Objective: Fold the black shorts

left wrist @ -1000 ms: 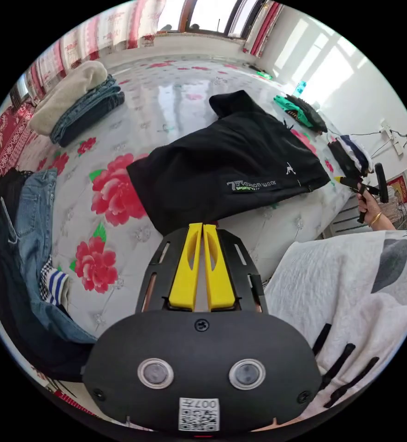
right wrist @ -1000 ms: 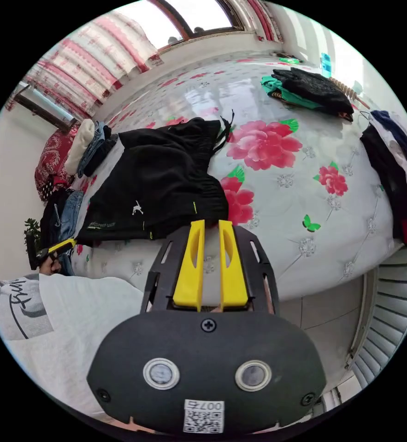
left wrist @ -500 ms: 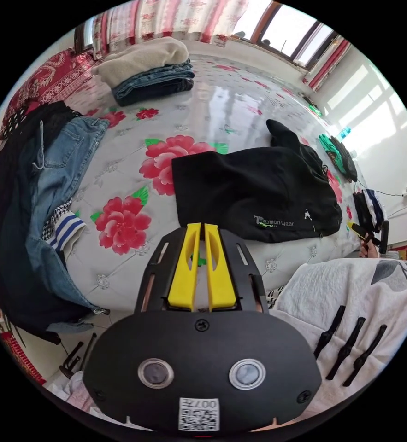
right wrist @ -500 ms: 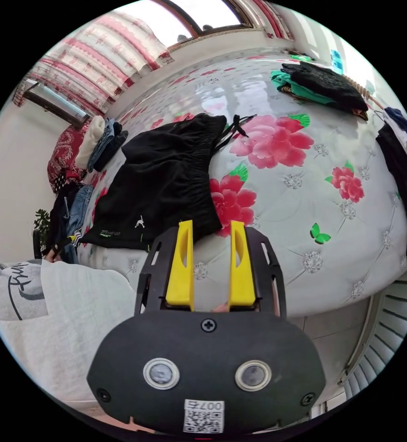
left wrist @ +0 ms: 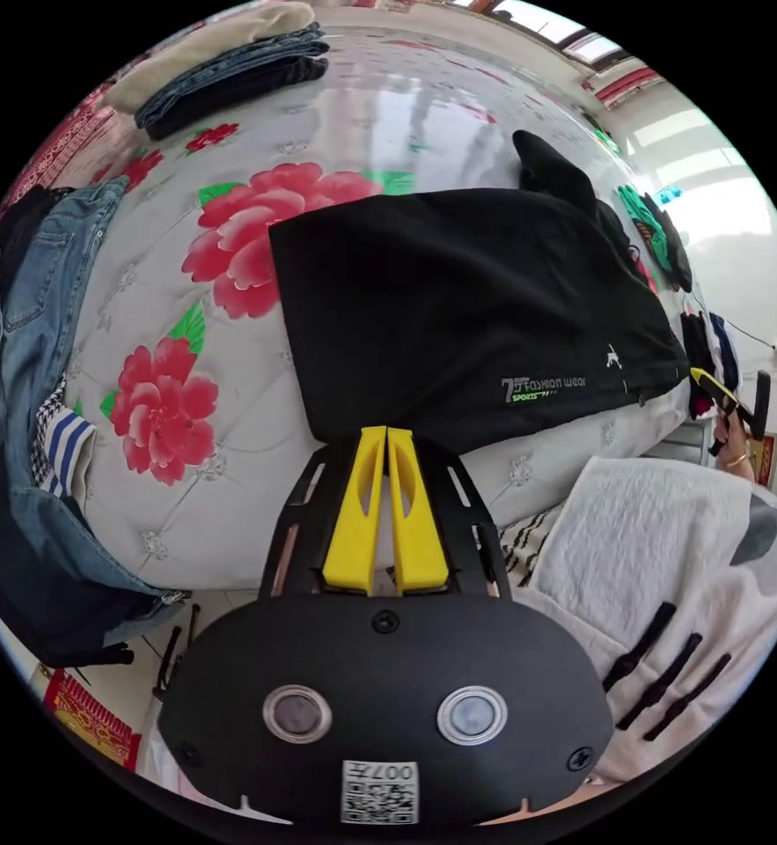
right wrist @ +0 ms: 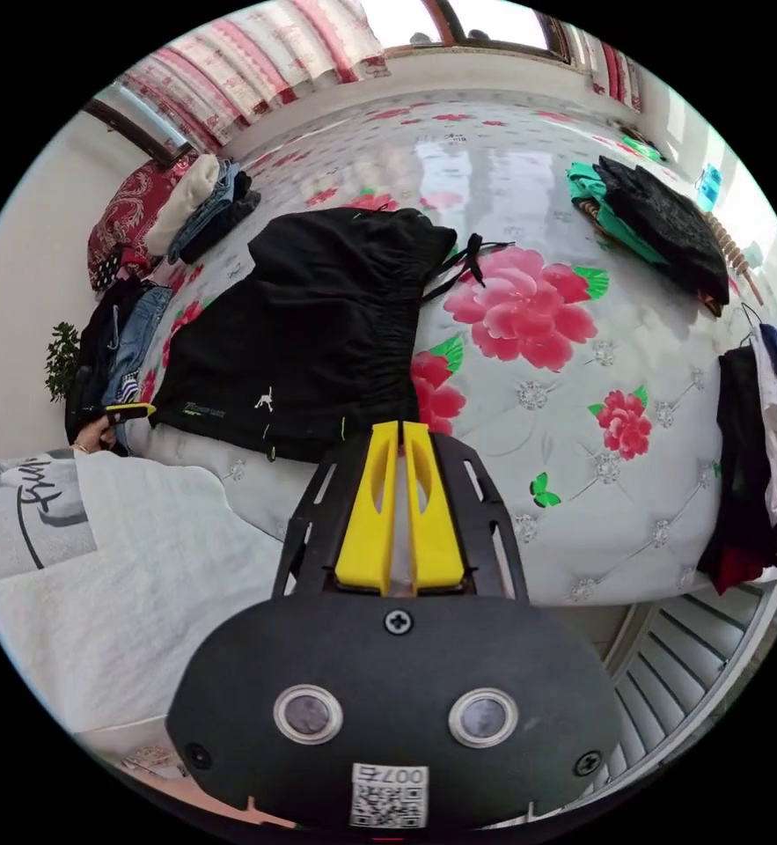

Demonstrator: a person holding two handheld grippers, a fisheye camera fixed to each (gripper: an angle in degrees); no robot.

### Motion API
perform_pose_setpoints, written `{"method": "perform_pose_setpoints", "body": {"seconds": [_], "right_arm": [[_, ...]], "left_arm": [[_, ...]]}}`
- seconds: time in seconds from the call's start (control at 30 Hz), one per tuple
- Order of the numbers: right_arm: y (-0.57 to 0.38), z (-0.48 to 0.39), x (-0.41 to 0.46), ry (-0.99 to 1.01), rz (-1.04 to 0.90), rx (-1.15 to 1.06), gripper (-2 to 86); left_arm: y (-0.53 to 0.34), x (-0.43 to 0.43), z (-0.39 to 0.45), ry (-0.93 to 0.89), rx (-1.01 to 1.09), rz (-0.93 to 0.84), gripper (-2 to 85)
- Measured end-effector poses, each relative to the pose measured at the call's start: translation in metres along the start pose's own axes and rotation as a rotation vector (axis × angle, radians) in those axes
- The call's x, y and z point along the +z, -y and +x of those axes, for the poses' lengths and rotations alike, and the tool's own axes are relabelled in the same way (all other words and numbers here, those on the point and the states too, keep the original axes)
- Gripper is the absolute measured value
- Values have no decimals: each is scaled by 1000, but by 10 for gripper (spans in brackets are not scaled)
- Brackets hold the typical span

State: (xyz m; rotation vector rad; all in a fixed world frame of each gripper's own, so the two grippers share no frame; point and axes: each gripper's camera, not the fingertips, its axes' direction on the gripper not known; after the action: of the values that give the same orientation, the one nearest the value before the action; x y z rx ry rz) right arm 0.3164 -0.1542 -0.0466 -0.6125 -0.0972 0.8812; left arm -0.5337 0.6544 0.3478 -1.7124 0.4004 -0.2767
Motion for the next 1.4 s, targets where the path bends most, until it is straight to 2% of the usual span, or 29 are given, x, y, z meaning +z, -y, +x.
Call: {"method": "perform_pose_setpoints", "body": {"seconds": [0.1, 0.3, 0.43, 0.57, 0.8, 0.93, 0.97, 1.03, 1.07, 1.27, 1.33, 1.4], "right_arm": [[-19, 6, -16, -26, -15, 5, -2], [-49, 40, 23, -106, -184, 142, -3], [-50, 49, -2, -125, -63, 178, -3], [-28, 33, -17, -75, 40, 100, -3], [24, -55, 50, 29, -81, -143, -3], [45, -107, 114, -15, -281, -228, -3], [47, -116, 136, -65, -376, -231, -3], [54, -127, 137, -129, -335, -231, -2], [60, -129, 143, -155, -372, -196, -2], [93, -126, 154, -127, -503, -111, -2], [101, -117, 156, -84, -527, -44, -2], [106, -109, 157, -47, -541, 23, -2]], "left_arm": [[-32, -8, 17, 11, 47, -12, -9], [-86, 10, 42, 55, 69, -86, -9], [-113, -7, 28, 12, -24, -30, -9], [-118, -29, 16, -56, -89, 67, -7], [-36, -46, 33, -85, 41, 112, 31], [33, -56, 34, -91, 128, 139, 54], [43, -56, 34, -93, 143, 140, 58], [82, -53, 40, -100, 222, 148, 74], [91, -51, 42, -100, 245, 150, 79], [177, 6, 69, -92, 406, 88, 108], [198, 26, 79, -34, 430, 38, 84], [202, 26, 83, 8, 477, 94, 7]]}}
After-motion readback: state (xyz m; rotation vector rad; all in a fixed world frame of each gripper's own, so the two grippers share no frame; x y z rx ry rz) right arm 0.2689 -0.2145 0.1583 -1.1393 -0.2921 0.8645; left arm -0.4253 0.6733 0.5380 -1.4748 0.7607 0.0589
